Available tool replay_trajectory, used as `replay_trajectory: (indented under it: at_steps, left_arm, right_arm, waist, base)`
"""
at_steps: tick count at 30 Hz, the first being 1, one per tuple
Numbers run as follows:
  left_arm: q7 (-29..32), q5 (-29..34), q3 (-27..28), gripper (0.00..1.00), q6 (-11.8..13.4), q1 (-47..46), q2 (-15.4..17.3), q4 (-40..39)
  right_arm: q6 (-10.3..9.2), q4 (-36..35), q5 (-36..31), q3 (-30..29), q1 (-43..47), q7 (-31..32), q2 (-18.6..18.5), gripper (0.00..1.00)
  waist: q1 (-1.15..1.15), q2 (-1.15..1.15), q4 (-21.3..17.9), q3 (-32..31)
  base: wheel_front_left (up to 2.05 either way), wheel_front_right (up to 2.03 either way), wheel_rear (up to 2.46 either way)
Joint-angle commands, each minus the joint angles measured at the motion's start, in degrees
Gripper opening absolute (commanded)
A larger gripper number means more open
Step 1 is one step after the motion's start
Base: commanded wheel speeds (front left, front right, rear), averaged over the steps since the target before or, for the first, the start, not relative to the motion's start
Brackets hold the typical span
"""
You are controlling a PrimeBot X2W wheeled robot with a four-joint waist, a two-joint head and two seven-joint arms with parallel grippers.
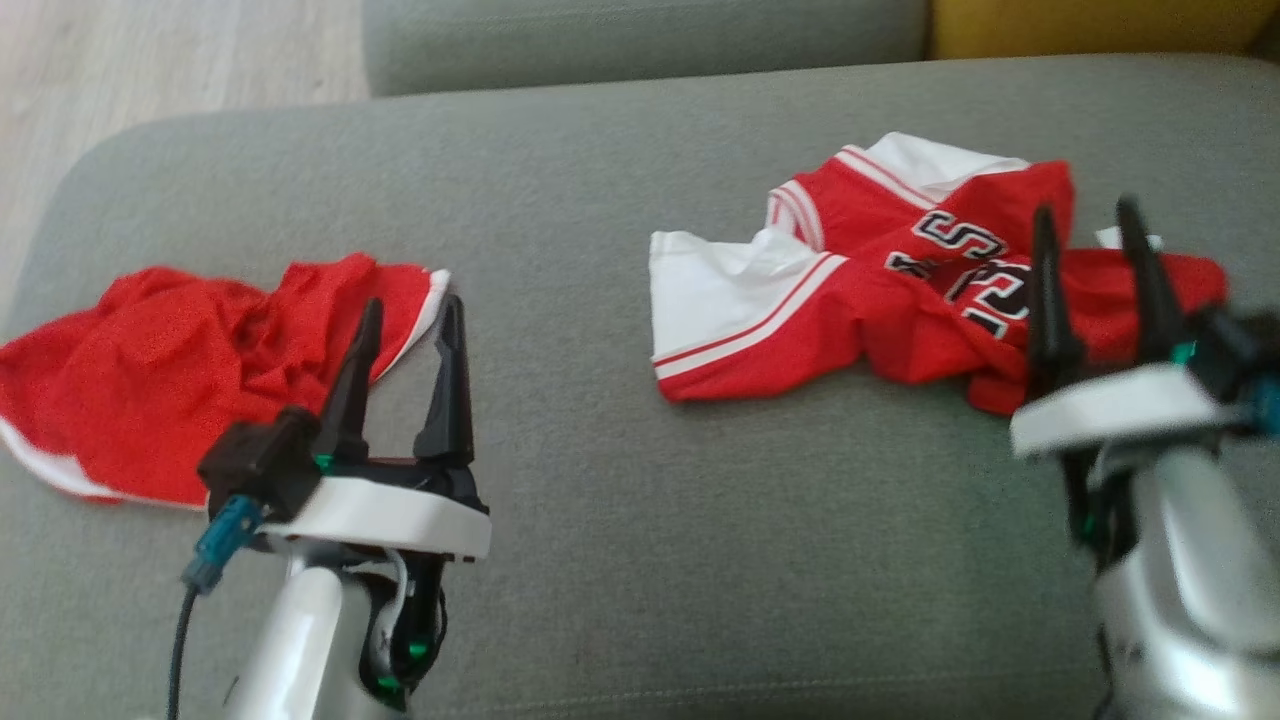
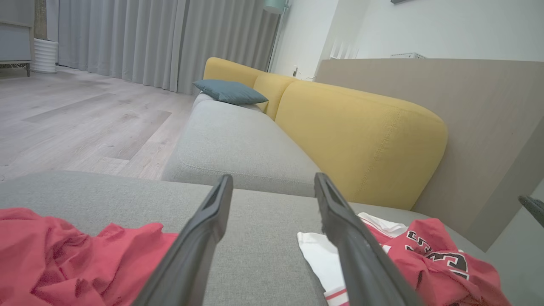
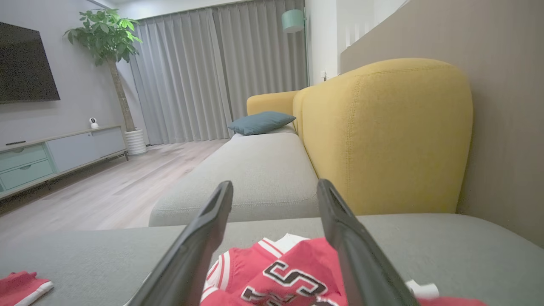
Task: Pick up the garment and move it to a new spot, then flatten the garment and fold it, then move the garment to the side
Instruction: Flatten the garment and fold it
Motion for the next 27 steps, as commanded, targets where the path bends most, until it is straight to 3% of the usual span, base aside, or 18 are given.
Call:
replay_trajectory:
  at_steps: [1,6,11,19,27]
  left_arm:
    - [-0.7,-0.2,2.5,1.0,-0.1,-1.8,0.2,-2.3]
    - [-0.7,-0.5,2.5,1.0,-0.4,-1.0,0.2,-1.9]
    - [-0.7,-0.4,2.9,1.0,-0.6,-0.6,0.2,-1.2]
    - [-0.7,2.0,2.8,1.0,-1.5,-5.1,0.2,2.3]
    - [-0.6,4.7,0.2,1.0,-3.0,-15.4,0.2,11.7]
  right_arm:
    - [0.22,-4.4,-0.4,0.9,1.5,-0.6,1.5,1.0]
    - [0.22,-12.3,-2.1,-0.1,10.4,-0.6,4.0,1.0]
    - [0.22,-15.5,-2.2,0.1,15.2,-0.6,4.9,1.0]
    - [0.22,-17.6,-0.9,0.0,14.0,-0.6,5.0,1.0]
    - [0.22,-18.1,-1.2,-0.8,12.5,-0.6,5.0,1.0]
  waist:
    - [0.0,0.0,-1.4,-1.2]
    - [0.0,0.0,-2.4,-2.0]
    - [0.0,0.0,-3.8,-1.6]
    - [0.0,0.0,-6.8,2.3]
    - [0.0,0.0,-9.7,7.2]
  base:
    - [0.0,0.0,0.0]
    - [0.0,0.0,0.0]
    - [0.0,0.0,0.0]
    - [0.0,0.0,0.0]
    - [0.0,0.0,0.0]
